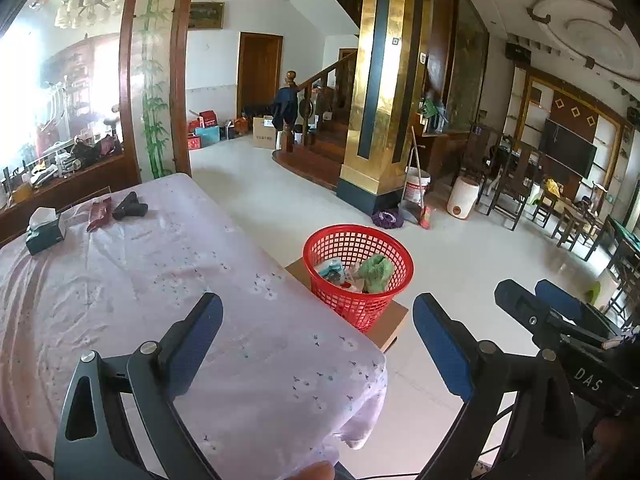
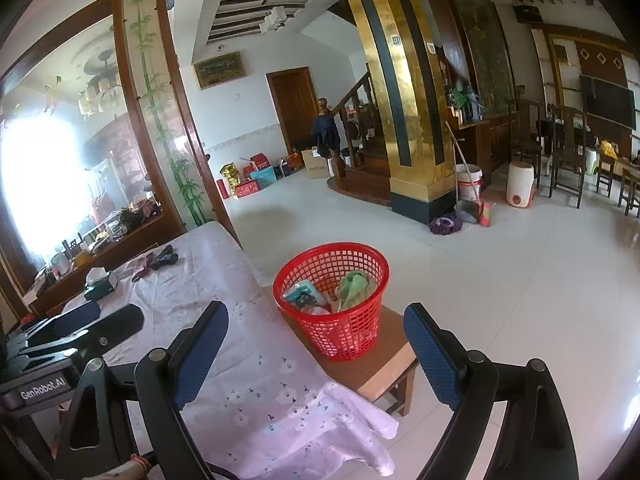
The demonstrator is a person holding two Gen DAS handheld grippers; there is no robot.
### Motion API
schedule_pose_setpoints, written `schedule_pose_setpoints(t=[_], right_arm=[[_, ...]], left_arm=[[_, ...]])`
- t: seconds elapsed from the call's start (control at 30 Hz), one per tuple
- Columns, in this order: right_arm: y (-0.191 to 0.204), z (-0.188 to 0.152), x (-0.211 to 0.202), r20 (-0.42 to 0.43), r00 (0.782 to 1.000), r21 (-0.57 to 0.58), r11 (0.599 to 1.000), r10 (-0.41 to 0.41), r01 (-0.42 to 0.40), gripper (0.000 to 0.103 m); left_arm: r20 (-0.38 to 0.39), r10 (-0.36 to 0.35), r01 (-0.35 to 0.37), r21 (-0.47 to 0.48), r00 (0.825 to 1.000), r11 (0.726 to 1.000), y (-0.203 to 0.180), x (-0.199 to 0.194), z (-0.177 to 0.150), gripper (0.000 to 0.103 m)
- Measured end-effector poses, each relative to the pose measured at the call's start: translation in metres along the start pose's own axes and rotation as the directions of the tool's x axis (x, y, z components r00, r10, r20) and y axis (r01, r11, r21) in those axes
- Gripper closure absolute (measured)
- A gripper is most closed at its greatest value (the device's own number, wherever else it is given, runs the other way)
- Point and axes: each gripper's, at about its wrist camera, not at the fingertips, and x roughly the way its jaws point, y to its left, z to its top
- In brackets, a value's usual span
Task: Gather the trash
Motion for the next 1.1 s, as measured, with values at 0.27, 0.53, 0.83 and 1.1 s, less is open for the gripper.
schedule_pose_setpoints(t=[0.27,0.53,0.83,1.1], right_arm=[[0.0037,-0.0005,0.0041,-0.004,1.0,-0.006,1.0,0.004,-0.004,0.011],[0.0037,-0.0029,0.0047,-0.005,1.0,0.001,1.0,-0.002,0.002,0.011],[0.004,-0.0044,0.0038,-0.008,1.0,0.0,1.0,-0.003,0.003,0.011],[0.0036,-0.0034,0.0037,-0.009,1.0,0.0,1.0,-0.006,0.006,0.011]], left_arm=[[-0.007,0.006,-0.006,0.003,1.0,1.0,0.002,0.0008,-0.0014,0.008],[-0.019,0.014,-0.014,0.006,1.0,1.0,0.0033,0.0066,-0.0036,0.008],[-0.021,0.015,-0.015,0.006,1.0,1.0,0.0033,0.0073,-0.0044,0.008],[-0.021,0.018,-0.017,0.014,1.0,1.0,0.0051,0.0075,-0.0073,0.008]])
